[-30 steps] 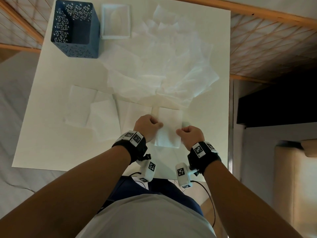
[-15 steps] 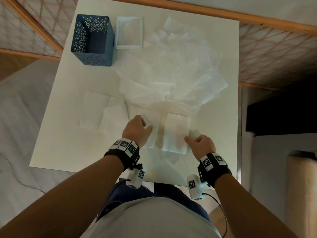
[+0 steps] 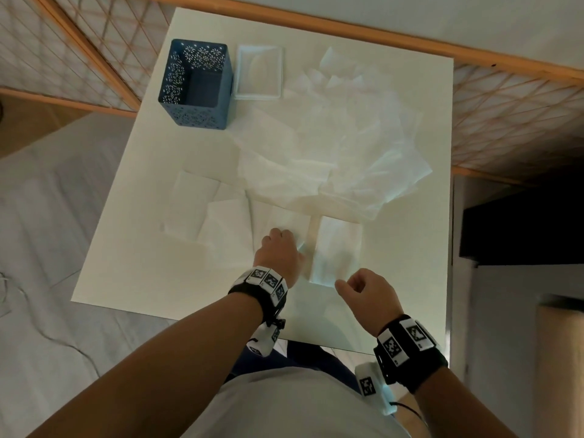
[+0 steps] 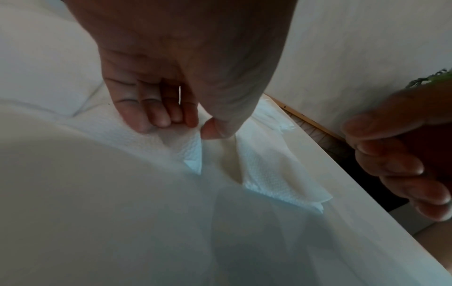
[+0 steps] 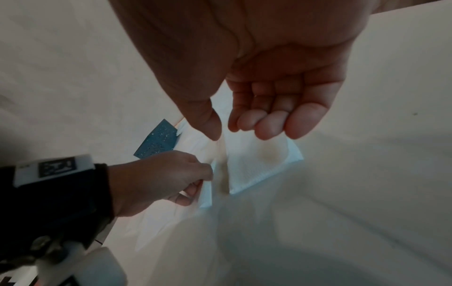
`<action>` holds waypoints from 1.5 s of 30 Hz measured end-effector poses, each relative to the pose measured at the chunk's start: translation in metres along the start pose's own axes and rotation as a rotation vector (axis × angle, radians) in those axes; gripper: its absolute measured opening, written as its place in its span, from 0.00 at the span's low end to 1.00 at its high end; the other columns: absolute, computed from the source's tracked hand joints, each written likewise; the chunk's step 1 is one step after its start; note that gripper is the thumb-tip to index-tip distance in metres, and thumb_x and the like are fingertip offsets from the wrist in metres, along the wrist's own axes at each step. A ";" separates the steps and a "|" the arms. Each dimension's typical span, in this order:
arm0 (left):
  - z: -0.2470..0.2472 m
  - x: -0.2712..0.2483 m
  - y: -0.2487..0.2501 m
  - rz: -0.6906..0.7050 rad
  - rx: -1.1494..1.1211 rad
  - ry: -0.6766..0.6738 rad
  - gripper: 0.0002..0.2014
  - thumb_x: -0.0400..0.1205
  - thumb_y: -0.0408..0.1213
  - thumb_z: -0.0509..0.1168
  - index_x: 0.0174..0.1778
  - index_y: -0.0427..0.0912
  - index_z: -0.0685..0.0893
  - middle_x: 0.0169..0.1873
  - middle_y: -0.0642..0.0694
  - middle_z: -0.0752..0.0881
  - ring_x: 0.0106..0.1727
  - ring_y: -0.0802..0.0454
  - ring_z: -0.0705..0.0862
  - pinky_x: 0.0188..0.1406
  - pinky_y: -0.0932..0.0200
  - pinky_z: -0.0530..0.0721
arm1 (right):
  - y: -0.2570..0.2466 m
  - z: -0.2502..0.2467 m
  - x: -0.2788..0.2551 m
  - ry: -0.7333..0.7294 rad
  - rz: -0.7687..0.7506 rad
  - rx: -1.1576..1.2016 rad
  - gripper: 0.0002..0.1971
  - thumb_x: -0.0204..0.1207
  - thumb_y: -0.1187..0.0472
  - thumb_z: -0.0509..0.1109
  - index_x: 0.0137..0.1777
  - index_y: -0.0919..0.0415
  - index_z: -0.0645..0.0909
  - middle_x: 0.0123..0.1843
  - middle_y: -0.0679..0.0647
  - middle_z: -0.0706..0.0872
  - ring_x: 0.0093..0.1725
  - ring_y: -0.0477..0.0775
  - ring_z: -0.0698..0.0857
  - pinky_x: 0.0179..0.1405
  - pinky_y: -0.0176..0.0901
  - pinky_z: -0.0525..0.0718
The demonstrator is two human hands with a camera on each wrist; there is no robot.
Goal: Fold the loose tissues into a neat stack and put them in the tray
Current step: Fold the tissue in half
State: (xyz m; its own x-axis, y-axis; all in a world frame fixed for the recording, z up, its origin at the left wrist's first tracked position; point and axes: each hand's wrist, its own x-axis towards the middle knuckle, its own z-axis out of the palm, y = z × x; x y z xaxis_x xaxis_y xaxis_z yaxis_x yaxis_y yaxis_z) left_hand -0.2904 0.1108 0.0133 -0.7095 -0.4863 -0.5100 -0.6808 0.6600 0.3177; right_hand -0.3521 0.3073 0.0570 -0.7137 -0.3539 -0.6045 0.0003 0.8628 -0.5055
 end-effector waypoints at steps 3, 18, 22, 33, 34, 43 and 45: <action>-0.005 0.002 -0.005 -0.003 -0.046 -0.016 0.15 0.88 0.41 0.61 0.68 0.38 0.78 0.63 0.40 0.79 0.61 0.40 0.81 0.53 0.52 0.77 | -0.006 0.001 -0.001 -0.008 -0.020 -0.010 0.13 0.81 0.46 0.73 0.40 0.53 0.81 0.37 0.48 0.86 0.38 0.47 0.83 0.36 0.39 0.75; -0.076 -0.042 -0.002 0.145 -0.393 0.200 0.06 0.87 0.47 0.66 0.55 0.51 0.83 0.52 0.58 0.84 0.51 0.58 0.84 0.53 0.57 0.83 | -0.131 -0.010 0.030 -0.147 -0.102 0.361 0.33 0.71 0.26 0.69 0.60 0.55 0.86 0.50 0.47 0.92 0.50 0.49 0.93 0.59 0.57 0.92; -0.084 -0.048 0.000 0.187 -0.484 0.210 0.03 0.87 0.45 0.67 0.52 0.51 0.83 0.53 0.57 0.86 0.54 0.56 0.86 0.57 0.54 0.84 | -0.154 -0.008 0.038 -0.090 -0.120 0.313 0.23 0.71 0.42 0.69 0.40 0.66 0.84 0.39 0.61 0.91 0.37 0.60 0.89 0.51 0.67 0.92; -0.103 -0.053 -0.049 -0.022 -0.787 0.196 0.13 0.84 0.49 0.72 0.43 0.43 0.84 0.43 0.53 0.90 0.46 0.51 0.89 0.49 0.52 0.83 | -0.180 -0.050 0.023 -0.063 -0.381 -0.031 0.12 0.86 0.56 0.65 0.50 0.63 0.84 0.44 0.57 0.90 0.43 0.59 0.87 0.37 0.47 0.81; -0.107 -0.051 -0.055 -0.057 -0.898 0.167 0.17 0.84 0.50 0.72 0.44 0.38 0.83 0.43 0.49 0.90 0.47 0.47 0.90 0.52 0.47 0.85 | -0.182 -0.060 0.018 -0.073 -0.409 -0.035 0.12 0.87 0.55 0.65 0.52 0.63 0.85 0.46 0.58 0.91 0.46 0.59 0.88 0.41 0.47 0.83; -0.142 -0.033 -0.043 -0.130 -1.563 -0.104 0.29 0.84 0.67 0.65 0.74 0.53 0.80 0.70 0.48 0.88 0.76 0.48 0.83 0.81 0.43 0.76 | -0.192 -0.118 -0.020 -0.218 -0.359 0.403 0.08 0.85 0.57 0.72 0.59 0.56 0.91 0.54 0.52 0.96 0.55 0.57 0.94 0.62 0.58 0.89; -0.144 -0.030 -0.030 -0.102 -1.582 -0.162 0.38 0.79 0.70 0.66 0.78 0.46 0.81 0.70 0.42 0.90 0.73 0.46 0.87 0.78 0.44 0.80 | -0.191 -0.123 -0.020 -0.201 -0.349 0.433 0.08 0.85 0.57 0.73 0.59 0.56 0.91 0.55 0.52 0.96 0.56 0.58 0.94 0.62 0.59 0.89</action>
State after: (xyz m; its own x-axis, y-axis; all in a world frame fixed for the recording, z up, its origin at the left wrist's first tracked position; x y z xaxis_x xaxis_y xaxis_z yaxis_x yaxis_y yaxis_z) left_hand -0.2747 0.0232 0.1337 -0.6956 -0.3575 -0.6231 -0.2899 -0.6539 0.6988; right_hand -0.4239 0.1935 0.2410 -0.5766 -0.6884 -0.4402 0.1050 0.4718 -0.8754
